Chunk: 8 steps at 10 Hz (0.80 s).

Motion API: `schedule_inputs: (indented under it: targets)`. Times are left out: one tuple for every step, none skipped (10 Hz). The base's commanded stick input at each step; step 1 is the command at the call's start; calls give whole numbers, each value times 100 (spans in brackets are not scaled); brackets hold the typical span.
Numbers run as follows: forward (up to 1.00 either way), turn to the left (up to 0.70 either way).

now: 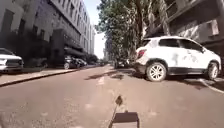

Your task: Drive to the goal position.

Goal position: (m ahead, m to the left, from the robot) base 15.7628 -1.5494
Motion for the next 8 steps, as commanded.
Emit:
schedule_inputs:
  targets:
    - [70, 0]
    - [70, 0]
    - [70, 0]
    - [70, 0]
    - [70, 0]
    - [70, 0]
    - [70, 0]
    - [70, 0]
